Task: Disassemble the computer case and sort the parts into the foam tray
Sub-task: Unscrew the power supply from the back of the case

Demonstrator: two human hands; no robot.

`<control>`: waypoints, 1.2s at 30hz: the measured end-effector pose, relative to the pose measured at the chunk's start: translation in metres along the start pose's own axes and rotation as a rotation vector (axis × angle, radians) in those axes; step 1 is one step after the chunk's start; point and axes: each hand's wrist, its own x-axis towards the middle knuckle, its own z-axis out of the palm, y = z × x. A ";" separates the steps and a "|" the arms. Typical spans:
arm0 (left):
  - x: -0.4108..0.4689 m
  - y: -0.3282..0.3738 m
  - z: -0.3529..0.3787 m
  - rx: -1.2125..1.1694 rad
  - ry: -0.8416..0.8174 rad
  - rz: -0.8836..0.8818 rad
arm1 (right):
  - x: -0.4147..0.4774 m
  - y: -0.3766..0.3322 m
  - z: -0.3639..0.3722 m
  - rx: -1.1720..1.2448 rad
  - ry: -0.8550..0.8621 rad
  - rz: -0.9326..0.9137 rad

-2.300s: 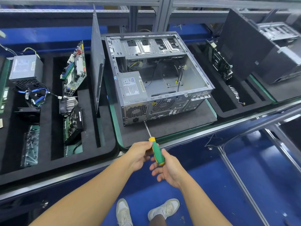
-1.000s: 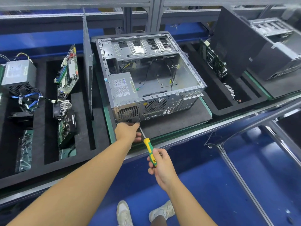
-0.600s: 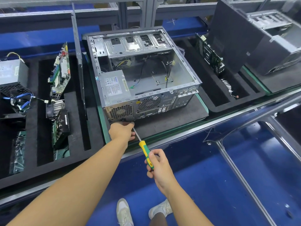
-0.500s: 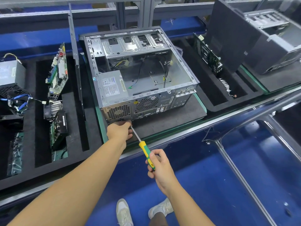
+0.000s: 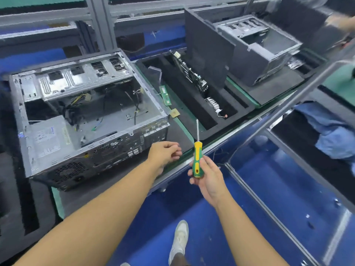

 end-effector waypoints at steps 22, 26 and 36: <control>0.092 0.104 0.102 0.288 0.059 0.000 | 0.112 -0.114 -0.041 -0.210 -0.099 0.028; 0.042 0.108 0.067 0.542 -0.085 0.161 | 0.093 -0.103 0.002 -0.105 -0.232 -0.022; -0.092 0.130 -0.114 0.795 -0.039 0.511 | -0.004 -0.029 0.130 -0.120 -0.568 0.002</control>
